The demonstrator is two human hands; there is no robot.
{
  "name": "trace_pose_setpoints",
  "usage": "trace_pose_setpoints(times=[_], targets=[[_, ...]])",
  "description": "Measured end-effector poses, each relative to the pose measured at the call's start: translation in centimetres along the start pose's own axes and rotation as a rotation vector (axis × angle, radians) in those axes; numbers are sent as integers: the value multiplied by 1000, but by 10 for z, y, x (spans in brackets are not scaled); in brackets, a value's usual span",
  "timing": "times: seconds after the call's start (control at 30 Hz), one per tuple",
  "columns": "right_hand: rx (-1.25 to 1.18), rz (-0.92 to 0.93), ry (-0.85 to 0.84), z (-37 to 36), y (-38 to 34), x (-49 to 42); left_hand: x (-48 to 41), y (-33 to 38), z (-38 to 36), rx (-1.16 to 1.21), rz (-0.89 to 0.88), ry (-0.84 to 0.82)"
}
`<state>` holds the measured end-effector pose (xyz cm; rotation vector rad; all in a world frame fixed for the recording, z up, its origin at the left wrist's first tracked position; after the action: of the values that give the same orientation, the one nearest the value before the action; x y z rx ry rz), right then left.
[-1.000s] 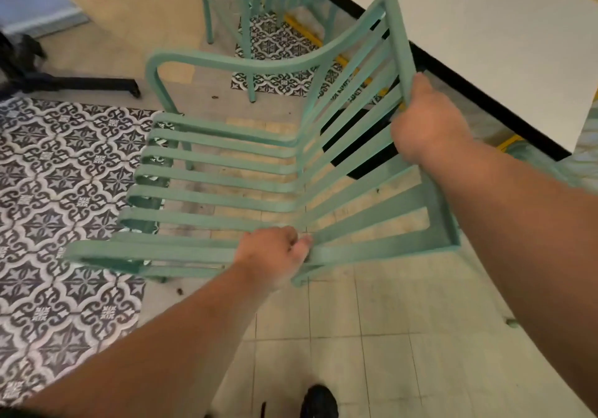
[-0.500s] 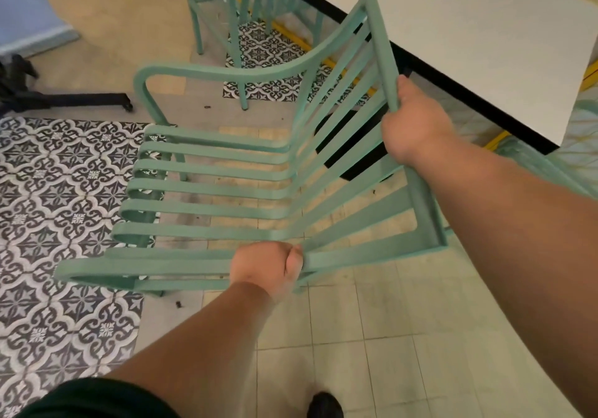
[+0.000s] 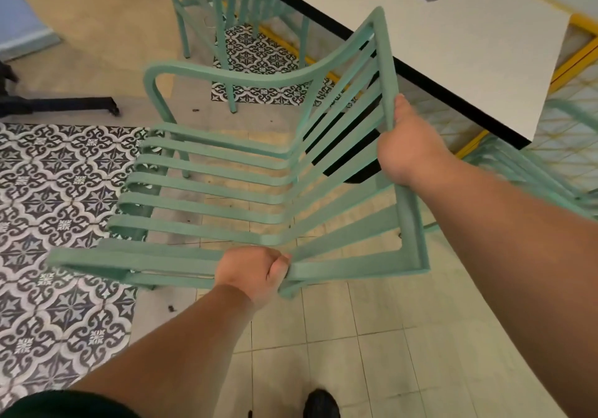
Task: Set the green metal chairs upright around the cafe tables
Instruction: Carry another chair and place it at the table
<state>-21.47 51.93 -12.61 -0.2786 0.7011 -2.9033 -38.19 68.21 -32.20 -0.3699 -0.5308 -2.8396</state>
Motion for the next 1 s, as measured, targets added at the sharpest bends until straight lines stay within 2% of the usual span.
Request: trace_pose_setpoints(times=[0.13,0.23,0.33,0.5,0.8,0.9,1.0], targets=[[33,-20,-39,-6,0,23,8,-18,-4,3,-28,-37],[-67,-63,30,-10,3,38,12,-33,-2,-4,-53,-53],[-132,-104,23,-17,5,48,12,-43,1,11,-104,-56],[-201,-137,13,-25,0,63,9,-62,9,11,-207,-19],[-342,-107,120,-47,-9,77,-9,-102,19,77,-344,59],[-391,-107,185,-48,-9,75,-11,-106,18,39,-309,48],[-431,-119,224,-47,-10,77,-13,-103,17,-107,-152,-104]])
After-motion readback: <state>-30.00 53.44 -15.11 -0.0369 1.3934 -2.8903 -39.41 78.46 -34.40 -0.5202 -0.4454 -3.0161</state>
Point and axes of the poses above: each hand's wrist, its own x-axis away from the middle knuckle, its own z-axis out of the back of the hand, y = z × x, the point moved 8 cm from there along -x, towards the middle knuckle, and after that the axes turned 10 degrees about z, right-handed, at the moved point
